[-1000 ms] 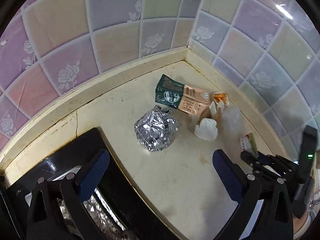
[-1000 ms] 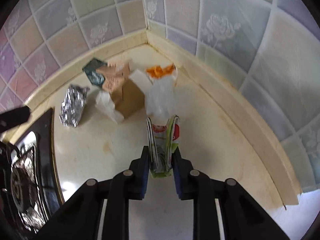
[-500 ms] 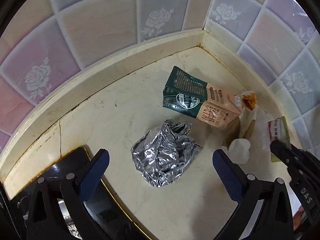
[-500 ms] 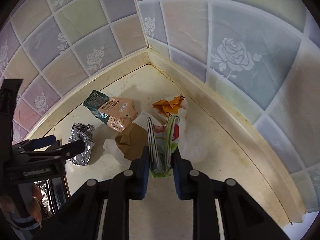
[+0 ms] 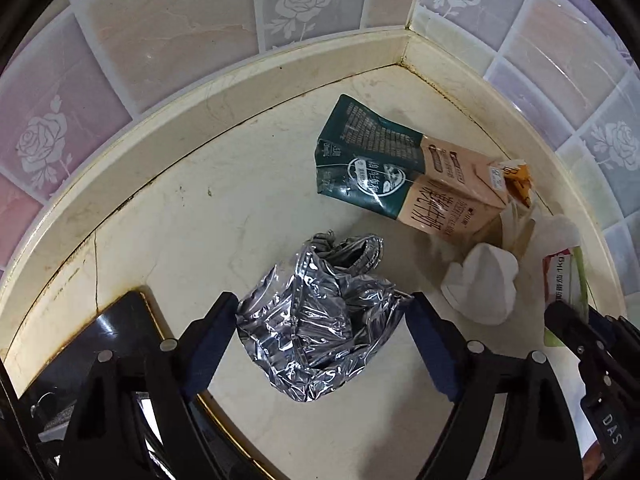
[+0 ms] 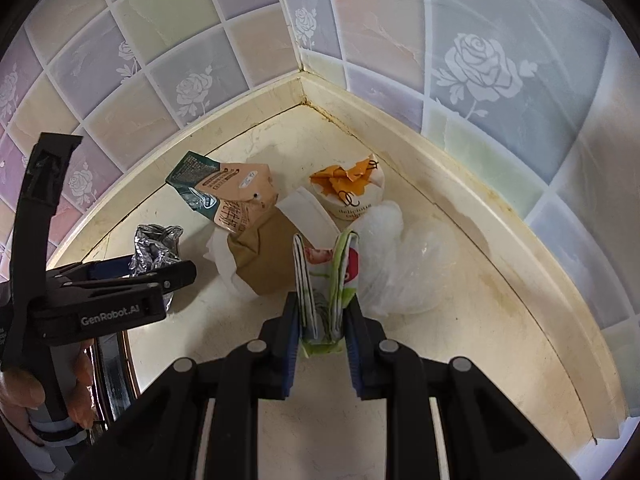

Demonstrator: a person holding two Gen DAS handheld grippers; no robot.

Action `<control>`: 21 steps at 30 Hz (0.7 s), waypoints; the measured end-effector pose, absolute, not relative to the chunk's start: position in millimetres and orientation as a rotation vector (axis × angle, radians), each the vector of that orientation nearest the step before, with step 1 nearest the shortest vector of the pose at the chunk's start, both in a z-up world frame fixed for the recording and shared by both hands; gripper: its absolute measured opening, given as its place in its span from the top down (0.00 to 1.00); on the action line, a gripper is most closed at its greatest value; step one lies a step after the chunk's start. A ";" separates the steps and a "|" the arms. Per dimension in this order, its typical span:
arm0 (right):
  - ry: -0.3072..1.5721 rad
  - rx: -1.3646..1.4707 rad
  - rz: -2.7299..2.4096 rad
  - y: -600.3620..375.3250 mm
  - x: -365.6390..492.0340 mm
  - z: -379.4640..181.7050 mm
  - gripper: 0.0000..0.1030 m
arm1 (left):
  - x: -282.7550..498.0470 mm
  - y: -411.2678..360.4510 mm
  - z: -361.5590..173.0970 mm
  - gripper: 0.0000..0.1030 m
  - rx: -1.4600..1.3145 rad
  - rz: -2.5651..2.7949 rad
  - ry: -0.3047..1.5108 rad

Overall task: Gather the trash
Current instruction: 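Grasp the green-and-white packet with the right tool while the left tool grasps the foil ball, then carry the packet and foil ball down over the round bin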

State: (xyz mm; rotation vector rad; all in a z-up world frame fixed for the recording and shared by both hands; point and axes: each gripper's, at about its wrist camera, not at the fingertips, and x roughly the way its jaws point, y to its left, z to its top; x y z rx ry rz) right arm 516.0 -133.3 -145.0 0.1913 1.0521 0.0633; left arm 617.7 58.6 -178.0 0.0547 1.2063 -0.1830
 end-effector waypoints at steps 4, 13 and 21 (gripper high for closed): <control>1.053 0.200 0.073 -136.3 504.5 -145.4 0.80 | 595.3 61.6 -166.1 0.19 0.049 -0.193 1.186; 1.028 0.202 0.141 -151.0 440.5 -126.6 0.80 | 509.8 47.8 -120.4 0.19 0.012 -0.220 1.145; 1.012 0.183 0.264 -169.4 350.9 -106.6 0.80 | 397.0 21.6 -81.2 0.19 -0.029 -0.217 1.077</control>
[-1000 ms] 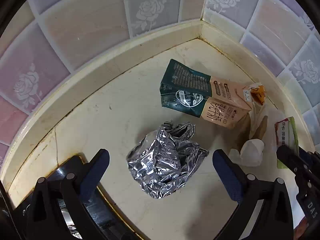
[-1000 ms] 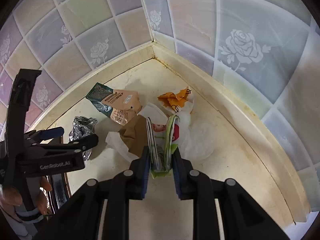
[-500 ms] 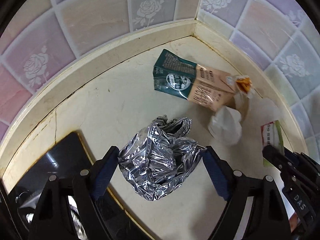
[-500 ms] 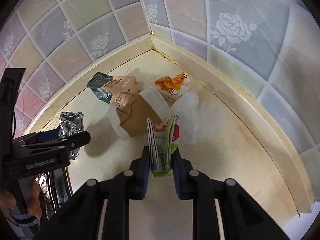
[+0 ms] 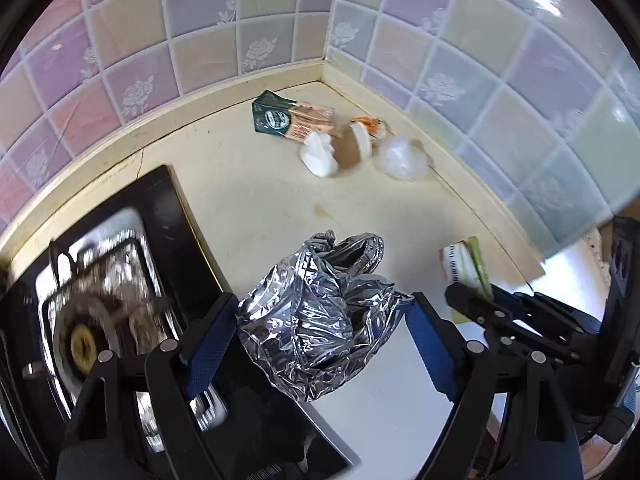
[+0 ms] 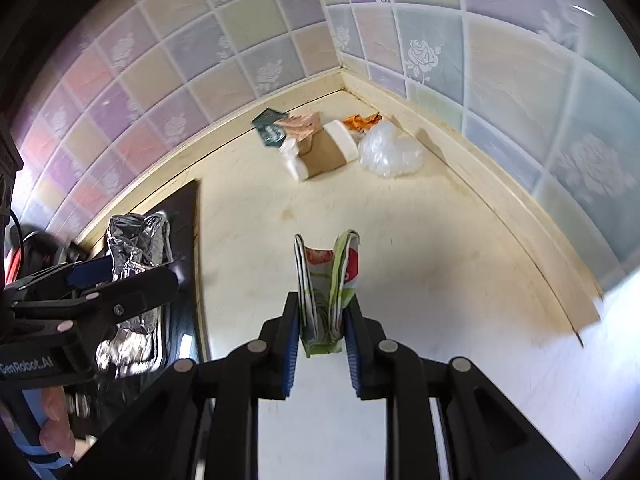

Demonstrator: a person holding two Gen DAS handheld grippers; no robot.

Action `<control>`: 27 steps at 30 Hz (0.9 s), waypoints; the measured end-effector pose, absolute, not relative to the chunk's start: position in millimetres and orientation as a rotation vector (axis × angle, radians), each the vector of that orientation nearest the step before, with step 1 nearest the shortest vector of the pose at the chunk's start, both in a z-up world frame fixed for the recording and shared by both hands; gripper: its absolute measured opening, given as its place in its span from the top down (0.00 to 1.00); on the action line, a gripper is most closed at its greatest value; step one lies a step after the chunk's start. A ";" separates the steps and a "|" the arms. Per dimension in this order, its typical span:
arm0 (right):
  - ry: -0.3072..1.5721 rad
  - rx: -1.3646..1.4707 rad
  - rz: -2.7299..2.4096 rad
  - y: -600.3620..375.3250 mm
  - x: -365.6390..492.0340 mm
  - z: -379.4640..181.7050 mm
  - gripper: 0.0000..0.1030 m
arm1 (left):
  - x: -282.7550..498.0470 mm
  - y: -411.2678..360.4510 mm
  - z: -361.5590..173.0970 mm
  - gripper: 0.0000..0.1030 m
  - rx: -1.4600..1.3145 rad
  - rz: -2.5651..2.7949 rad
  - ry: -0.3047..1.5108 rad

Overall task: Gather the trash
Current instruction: 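Carry the packet and foil ball down over the round bin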

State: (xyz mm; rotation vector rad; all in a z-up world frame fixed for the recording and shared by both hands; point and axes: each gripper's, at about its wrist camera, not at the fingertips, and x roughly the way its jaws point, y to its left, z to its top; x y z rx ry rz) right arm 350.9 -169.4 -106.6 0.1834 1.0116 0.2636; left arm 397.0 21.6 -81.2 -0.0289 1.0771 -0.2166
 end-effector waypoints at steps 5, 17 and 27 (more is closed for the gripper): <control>1.004 0.168 0.336 -184.2 286.3 -101.4 0.80 | 320.6 -4.6 -75.4 0.19 -0.047 -0.188 1.038; 1.038 0.127 0.413 -219.6 153.0 -125.1 0.80 | 163.5 -50.1 -105.6 0.19 -0.094 -0.131 1.021; 1.174 0.110 0.387 -215.4 92.5 -203.5 0.80 | 102.6 -64.9 -182.1 0.19 -0.075 -0.126 1.118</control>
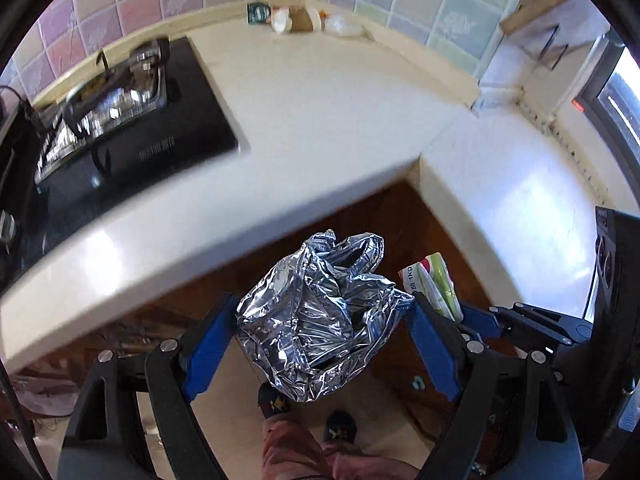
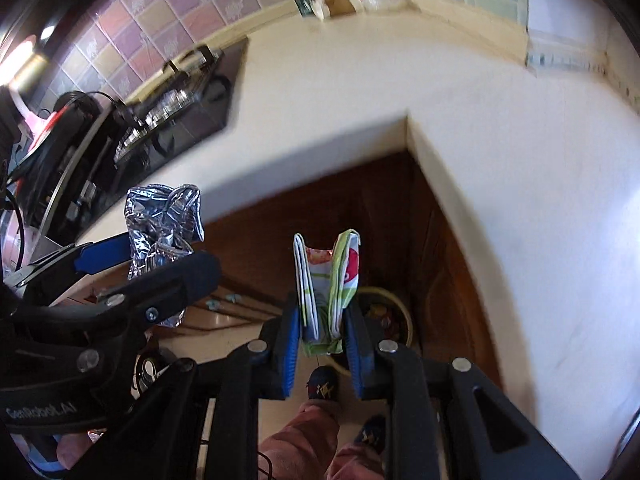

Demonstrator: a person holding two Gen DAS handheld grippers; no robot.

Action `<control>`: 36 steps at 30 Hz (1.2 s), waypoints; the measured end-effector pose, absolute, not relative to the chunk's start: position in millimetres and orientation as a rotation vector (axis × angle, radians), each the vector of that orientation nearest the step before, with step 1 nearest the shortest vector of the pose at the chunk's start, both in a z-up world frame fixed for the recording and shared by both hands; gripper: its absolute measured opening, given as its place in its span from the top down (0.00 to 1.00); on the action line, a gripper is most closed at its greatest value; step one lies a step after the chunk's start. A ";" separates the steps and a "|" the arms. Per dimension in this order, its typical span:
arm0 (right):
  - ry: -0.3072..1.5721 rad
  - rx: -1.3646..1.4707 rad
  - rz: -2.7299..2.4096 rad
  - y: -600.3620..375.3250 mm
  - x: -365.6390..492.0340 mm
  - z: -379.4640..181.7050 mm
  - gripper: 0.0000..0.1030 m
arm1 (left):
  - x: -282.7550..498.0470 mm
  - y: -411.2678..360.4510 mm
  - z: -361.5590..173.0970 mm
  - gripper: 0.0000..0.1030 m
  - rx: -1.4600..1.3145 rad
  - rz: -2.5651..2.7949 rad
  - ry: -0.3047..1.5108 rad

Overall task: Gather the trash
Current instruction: 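Carry the packet and foil ball down over the round bin, then open the right tool over the bin while the left tool releases the foil ball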

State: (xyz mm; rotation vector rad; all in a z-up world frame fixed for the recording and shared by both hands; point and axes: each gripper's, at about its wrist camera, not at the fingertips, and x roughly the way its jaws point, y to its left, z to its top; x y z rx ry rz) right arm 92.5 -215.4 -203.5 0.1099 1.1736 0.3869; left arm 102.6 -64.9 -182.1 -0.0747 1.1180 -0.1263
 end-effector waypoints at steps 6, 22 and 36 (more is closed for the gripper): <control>1.291 0.110 0.330 -209.7 72.6 -284.8 0.80 | 90.5 -63.8 -264.4 0.19 -0.080 -0.144 1.236; 1.456 0.240 0.145 -222.0 93.1 -520.5 0.79 | 128.2 -60.2 -504.0 0.19 -0.116 -0.230 1.414; 1.542 0.261 0.120 -218.5 106.1 -572.9 0.68 | 139.8 -59.5 -544.4 0.17 -0.102 -0.252 1.447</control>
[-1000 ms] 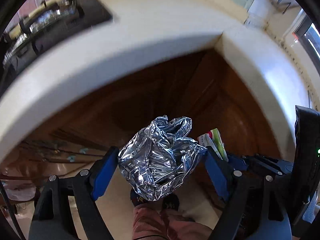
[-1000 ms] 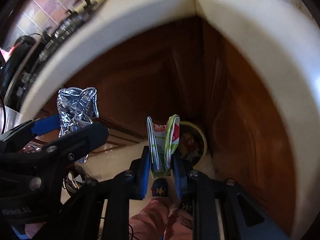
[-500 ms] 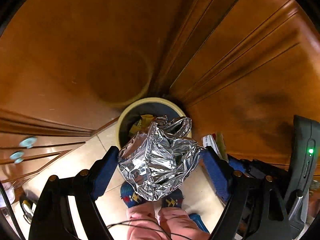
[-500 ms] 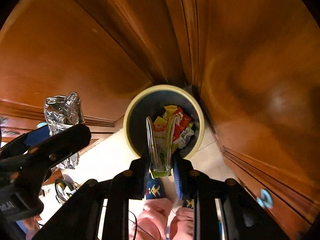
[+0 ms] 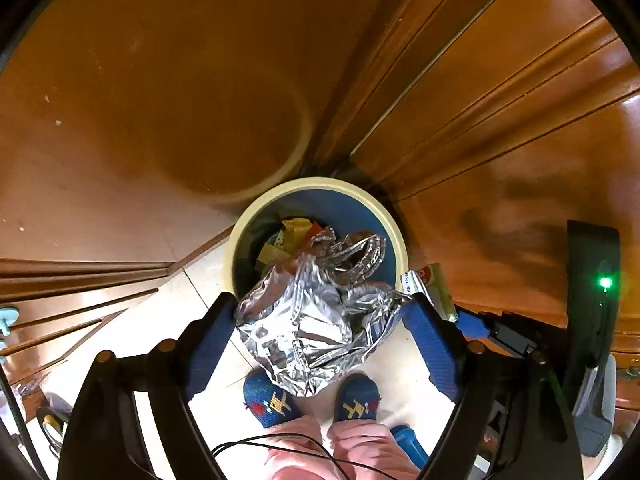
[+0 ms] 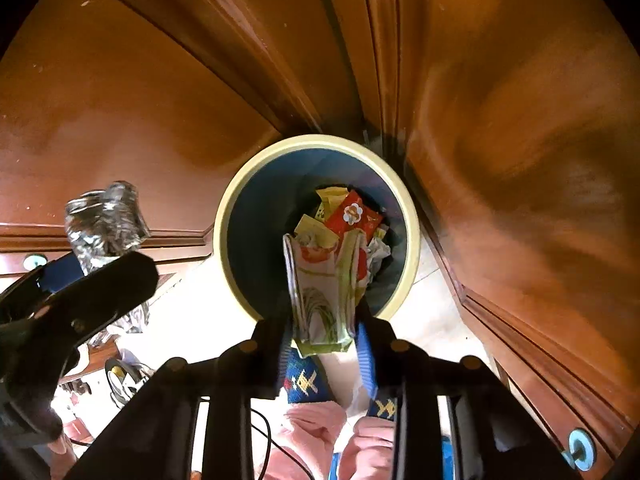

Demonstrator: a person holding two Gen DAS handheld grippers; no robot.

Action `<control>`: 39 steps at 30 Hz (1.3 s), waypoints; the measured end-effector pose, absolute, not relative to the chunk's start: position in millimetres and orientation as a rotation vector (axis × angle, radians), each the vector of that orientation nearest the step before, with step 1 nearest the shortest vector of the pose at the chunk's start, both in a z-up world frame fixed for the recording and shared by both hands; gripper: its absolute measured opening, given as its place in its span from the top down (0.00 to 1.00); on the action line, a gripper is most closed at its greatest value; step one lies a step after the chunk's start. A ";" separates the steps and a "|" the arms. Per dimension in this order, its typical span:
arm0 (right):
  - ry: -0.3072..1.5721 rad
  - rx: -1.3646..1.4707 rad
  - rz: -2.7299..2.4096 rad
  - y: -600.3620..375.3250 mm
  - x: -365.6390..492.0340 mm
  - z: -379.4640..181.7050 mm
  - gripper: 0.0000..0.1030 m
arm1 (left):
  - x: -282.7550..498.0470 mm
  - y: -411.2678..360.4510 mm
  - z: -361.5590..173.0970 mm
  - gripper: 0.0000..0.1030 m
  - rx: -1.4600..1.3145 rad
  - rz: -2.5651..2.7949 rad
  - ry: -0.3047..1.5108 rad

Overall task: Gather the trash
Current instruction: 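Open the right tool over the bin while the left tool releases the foil ball, then raise both tools back up to the counter trash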

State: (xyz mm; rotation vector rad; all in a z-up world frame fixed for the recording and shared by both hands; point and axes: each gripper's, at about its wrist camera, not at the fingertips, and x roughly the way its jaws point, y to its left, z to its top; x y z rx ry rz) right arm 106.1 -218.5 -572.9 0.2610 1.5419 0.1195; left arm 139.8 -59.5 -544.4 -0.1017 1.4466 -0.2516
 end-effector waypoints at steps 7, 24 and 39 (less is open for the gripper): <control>1.567 0.272 0.145 -214.4 108.7 -577.9 0.57 | 139.2 -52.4 -535.6 0.01 -0.101 -0.231 1.418; 1.552 0.239 0.105 -224.7 96.4 -542.1 0.46 | 110.1 -18.6 -490.6 0.01 -0.196 -0.264 1.461; 1.434 0.246 0.186 -231.2 60.4 -361.7 0.46 | 72.8 16.5 -280.3 0.01 -0.361 -0.167 1.265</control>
